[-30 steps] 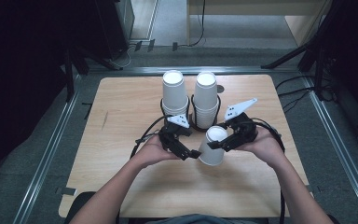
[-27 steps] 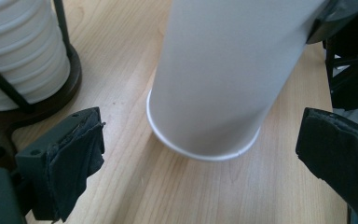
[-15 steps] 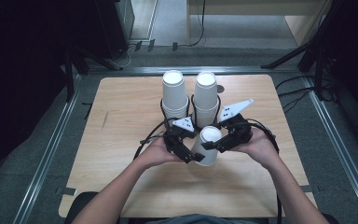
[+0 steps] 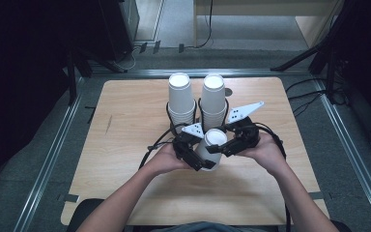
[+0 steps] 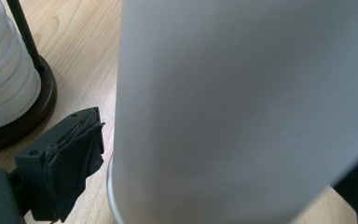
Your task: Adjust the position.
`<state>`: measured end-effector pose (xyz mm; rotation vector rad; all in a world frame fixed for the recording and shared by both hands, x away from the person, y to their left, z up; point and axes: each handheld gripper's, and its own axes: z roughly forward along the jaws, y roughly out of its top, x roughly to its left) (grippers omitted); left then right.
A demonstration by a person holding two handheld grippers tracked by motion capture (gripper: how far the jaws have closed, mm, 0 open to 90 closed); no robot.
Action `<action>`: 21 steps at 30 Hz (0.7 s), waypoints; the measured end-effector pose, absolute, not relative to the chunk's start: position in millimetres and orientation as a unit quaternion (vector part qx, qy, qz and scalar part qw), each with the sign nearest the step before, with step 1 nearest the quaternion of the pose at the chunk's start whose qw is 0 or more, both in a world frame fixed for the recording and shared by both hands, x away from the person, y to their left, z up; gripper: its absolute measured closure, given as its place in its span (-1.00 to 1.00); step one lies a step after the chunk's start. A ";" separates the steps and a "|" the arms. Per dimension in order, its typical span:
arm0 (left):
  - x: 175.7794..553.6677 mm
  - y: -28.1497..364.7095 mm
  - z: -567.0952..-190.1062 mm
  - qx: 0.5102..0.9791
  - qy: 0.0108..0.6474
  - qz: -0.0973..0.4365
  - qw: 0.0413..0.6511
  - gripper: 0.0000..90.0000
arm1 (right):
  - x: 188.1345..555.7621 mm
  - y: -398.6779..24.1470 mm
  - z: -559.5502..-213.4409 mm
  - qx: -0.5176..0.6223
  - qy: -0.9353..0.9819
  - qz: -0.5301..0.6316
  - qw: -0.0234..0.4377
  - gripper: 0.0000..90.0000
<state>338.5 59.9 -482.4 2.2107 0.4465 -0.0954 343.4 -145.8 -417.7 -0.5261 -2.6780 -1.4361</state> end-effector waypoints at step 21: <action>337.8 71.5 -468.2 0.901 0.143 -0.017 0.410 -0.66 | 347.6 -152.8 -421.0 -0.181 -0.872 -0.449 0.074 -0.64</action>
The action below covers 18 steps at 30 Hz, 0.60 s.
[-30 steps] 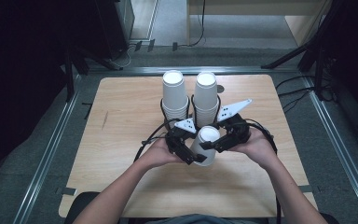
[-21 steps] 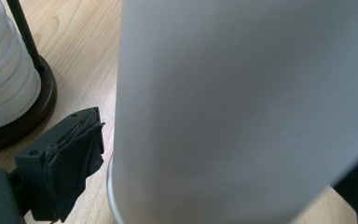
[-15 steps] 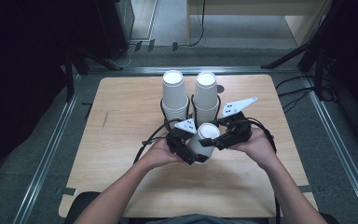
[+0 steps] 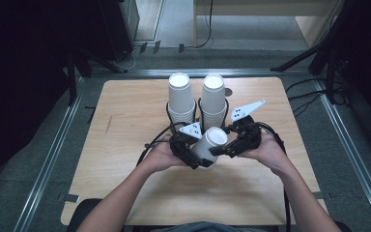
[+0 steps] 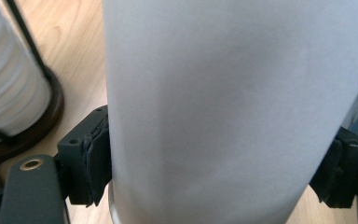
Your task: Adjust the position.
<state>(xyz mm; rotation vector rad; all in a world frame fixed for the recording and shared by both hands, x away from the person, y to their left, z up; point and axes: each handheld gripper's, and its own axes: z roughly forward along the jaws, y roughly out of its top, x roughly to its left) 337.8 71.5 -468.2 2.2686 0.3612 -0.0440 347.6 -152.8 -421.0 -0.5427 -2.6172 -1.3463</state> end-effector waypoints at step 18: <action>342.0 93.6 -451.1 0.928 0.144 0.004 0.345 -0.66 | 345.3 -148.9 -452.9 -0.168 -0.901 -0.394 0.069 -0.51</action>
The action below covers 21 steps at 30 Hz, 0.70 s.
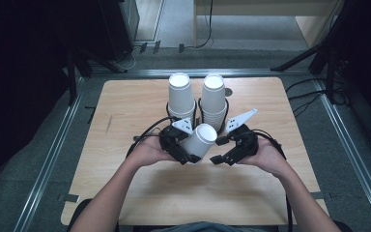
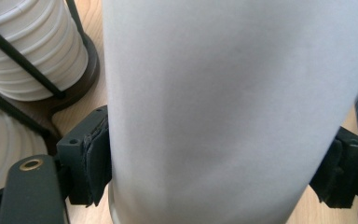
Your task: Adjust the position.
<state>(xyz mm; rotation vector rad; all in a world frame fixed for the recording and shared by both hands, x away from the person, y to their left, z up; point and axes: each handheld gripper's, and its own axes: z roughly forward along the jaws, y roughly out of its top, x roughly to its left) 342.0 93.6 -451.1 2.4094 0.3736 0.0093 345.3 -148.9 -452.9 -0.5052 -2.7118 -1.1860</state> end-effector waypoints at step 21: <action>351.8 77.8 -462.8 0.961 0.111 -0.011 0.251 -0.66 | 348.2 -149.8 -463.3 -0.121 -0.909 -0.398 0.031 -0.43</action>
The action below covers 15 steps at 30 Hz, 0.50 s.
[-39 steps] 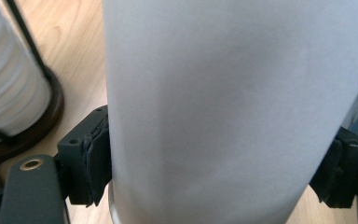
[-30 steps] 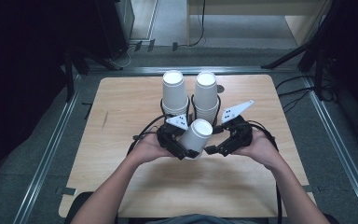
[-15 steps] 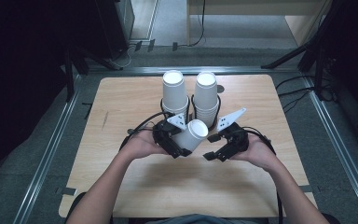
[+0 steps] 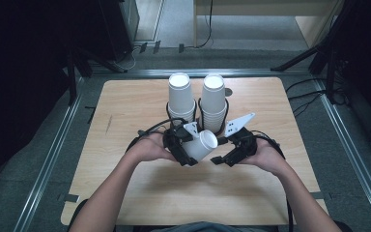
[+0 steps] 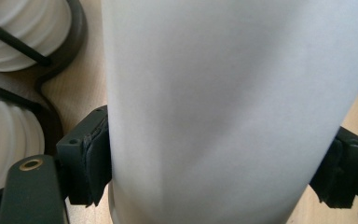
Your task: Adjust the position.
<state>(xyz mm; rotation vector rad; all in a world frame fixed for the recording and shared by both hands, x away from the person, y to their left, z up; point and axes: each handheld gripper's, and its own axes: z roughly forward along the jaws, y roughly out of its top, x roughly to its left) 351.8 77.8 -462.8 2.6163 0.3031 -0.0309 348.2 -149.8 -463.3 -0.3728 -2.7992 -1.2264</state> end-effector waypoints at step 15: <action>354.7 59.4 -465.3 0.977 0.078 -0.034 0.196 -0.66 | 348.2 -142.4 -461.3 -0.102 -0.908 -0.405 0.029 -0.48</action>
